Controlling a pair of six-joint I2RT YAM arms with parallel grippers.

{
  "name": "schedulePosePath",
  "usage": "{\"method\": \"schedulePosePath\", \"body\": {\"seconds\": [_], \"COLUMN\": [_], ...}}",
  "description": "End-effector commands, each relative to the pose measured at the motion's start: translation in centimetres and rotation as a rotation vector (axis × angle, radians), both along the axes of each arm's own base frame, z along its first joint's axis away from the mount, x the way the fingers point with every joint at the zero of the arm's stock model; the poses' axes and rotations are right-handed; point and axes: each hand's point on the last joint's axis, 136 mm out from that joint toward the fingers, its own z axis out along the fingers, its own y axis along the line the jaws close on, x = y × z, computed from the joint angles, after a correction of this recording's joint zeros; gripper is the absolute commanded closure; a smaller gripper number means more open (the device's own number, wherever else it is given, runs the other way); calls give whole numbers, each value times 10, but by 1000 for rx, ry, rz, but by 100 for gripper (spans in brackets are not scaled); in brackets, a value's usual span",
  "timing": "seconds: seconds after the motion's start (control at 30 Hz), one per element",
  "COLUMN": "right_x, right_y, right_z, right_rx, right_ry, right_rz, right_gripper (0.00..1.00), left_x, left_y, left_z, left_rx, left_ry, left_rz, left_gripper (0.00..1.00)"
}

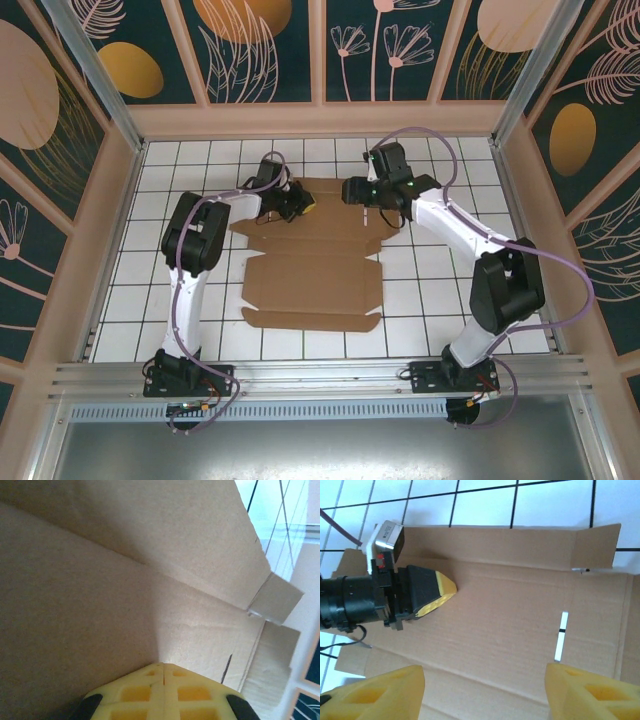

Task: Fold the paper box

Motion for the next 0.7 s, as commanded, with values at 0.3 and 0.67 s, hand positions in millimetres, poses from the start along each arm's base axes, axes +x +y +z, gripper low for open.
{"method": "schedulePosePath", "body": {"seconds": [0.3,0.67], "right_x": [-17,-6], "right_y": [34,58], "right_z": [-85,-155], "right_rx": [-282,-432], "right_ry": [36,106], "right_rz": [25,21], "right_gripper": [9,1], "left_x": [27,45], "left_y": [63,151], "left_z": [122,124], "left_rx": [103,306], "left_ry": [-248,-270], "left_rz": [144,238], "left_gripper": [87,54]}}
